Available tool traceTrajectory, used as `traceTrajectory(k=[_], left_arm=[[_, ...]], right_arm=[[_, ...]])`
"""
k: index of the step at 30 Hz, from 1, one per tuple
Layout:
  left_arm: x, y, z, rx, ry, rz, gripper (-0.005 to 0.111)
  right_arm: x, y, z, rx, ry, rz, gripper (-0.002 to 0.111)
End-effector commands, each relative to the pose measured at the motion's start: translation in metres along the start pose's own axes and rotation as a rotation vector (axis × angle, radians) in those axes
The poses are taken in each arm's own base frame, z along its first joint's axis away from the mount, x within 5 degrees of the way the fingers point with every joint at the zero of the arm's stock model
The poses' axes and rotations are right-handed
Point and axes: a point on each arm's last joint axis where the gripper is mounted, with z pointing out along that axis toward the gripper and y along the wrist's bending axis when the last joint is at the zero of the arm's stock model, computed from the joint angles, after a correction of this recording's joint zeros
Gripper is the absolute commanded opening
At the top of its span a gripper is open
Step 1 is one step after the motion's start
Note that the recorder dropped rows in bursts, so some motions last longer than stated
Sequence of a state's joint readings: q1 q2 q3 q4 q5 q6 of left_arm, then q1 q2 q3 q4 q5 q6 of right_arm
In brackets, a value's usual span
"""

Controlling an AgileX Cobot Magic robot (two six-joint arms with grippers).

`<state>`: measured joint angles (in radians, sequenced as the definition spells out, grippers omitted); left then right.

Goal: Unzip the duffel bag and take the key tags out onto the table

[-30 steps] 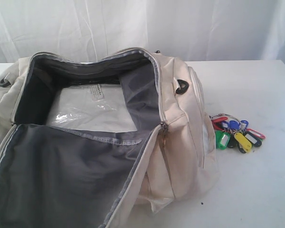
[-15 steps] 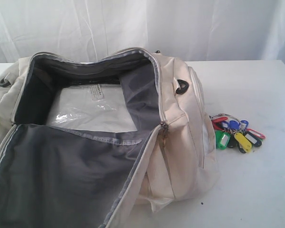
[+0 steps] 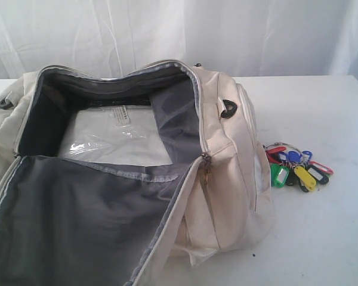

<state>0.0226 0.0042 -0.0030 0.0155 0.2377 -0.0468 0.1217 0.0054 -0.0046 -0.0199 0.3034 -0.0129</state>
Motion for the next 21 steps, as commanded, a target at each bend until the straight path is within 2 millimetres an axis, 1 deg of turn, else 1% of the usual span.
traceTrajectory(k=[1, 3, 13, 16, 21], left_arm=[[0.0013, -0.0003, 0.0001, 0.003, 0.005, -0.006, 0.000], [0.0013, -0.0003, 0.0001, 0.003, 0.005, -0.006, 0.000], [0.0013, -0.0003, 0.0001, 0.003, 0.005, -0.006, 0.000], [0.0013, -0.0003, 0.0001, 0.003, 0.005, -0.006, 0.000], [0.0013, -0.0003, 0.0001, 0.003, 0.005, -0.006, 0.000]], right_arm=[[0.0016, -0.0004, 0.0000, 0.008, 0.003, -0.019, 0.000], [0.0016, -0.0004, 0.0000, 0.007, 0.003, -0.071, 0.000], [0.0025, -0.0003, 0.0000, 0.006, 0.013, -0.073, 0.000], [0.0025, -0.0001, 0.0000, 0.005, 0.012, 0.007, 0.000], [0.0025, 0.0000, 0.0000, 0.003, 0.012, 0.034, 0.000]])
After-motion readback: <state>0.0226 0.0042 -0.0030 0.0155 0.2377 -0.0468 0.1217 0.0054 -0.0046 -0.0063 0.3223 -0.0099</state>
